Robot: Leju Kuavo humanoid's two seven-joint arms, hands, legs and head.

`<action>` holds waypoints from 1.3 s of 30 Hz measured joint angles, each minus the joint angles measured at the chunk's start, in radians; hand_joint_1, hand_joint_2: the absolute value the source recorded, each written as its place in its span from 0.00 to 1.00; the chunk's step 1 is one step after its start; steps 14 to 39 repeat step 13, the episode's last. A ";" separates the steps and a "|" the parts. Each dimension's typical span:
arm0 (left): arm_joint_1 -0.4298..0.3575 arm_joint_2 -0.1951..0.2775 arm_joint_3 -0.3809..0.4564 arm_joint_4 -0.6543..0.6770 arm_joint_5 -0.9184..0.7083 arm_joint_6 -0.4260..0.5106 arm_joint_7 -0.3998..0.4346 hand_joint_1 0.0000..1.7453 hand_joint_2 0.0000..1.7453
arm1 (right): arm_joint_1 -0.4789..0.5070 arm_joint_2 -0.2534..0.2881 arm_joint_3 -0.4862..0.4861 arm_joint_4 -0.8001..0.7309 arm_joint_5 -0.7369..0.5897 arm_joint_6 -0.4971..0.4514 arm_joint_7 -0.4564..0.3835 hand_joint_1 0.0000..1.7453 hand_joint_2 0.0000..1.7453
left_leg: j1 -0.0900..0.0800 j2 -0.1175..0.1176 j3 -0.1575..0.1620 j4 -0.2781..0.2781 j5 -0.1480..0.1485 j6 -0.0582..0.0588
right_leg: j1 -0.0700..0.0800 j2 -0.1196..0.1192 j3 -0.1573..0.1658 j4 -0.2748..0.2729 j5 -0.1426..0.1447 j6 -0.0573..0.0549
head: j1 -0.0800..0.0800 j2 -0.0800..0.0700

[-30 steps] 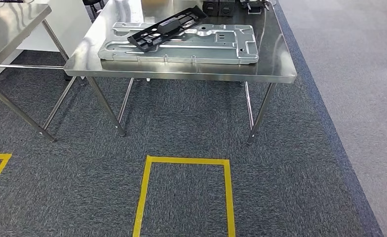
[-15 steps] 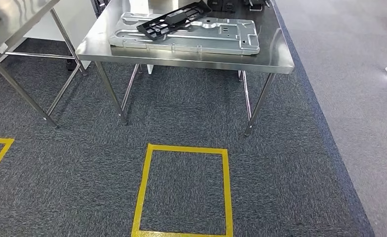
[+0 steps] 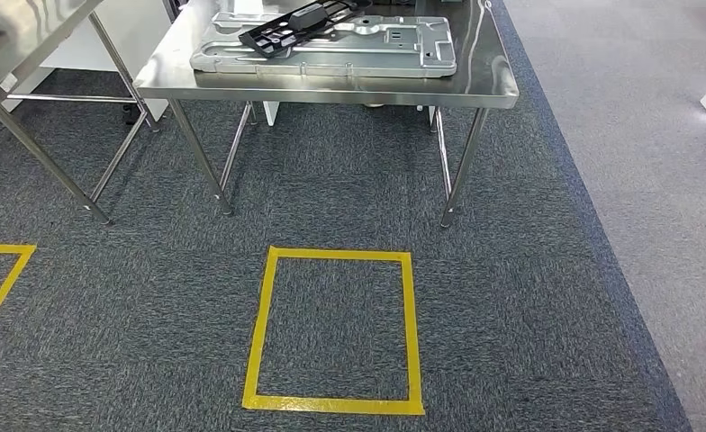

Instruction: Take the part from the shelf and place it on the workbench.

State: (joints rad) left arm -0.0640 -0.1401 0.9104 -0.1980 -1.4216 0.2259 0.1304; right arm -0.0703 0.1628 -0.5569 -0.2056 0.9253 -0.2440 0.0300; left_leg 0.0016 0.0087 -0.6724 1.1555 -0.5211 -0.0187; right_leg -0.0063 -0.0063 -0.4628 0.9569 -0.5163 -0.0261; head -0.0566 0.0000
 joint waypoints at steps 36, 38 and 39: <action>0.083 0.029 -0.180 -0.001 0.319 -0.044 -0.028 0.00 0.00 | 0.008 -0.016 0.079 -0.073 -0.206 0.056 -0.030 0.00 0.00 | 0.006 -0.011 0.149 -0.172 0.044 0.036 | 0.002 -0.014 -0.042 0.039 -0.003 0.044 | 0.000 0.000; 0.083 0.029 -0.180 -0.001 0.319 -0.044 -0.028 0.00 0.00 | 0.008 -0.016 0.079 -0.073 -0.206 0.056 -0.030 0.00 0.00 | 0.006 -0.011 0.149 -0.172 0.044 0.036 | 0.002 -0.014 -0.042 0.039 -0.003 0.044 | 0.000 0.000; 0.083 0.029 -0.180 -0.001 0.319 -0.044 -0.028 0.00 0.00 | 0.008 -0.016 0.079 -0.073 -0.206 0.056 -0.030 0.00 0.00 | 0.006 -0.011 0.149 -0.172 0.044 0.036 | 0.002 -0.014 -0.042 0.039 -0.003 0.044 | 0.000 0.000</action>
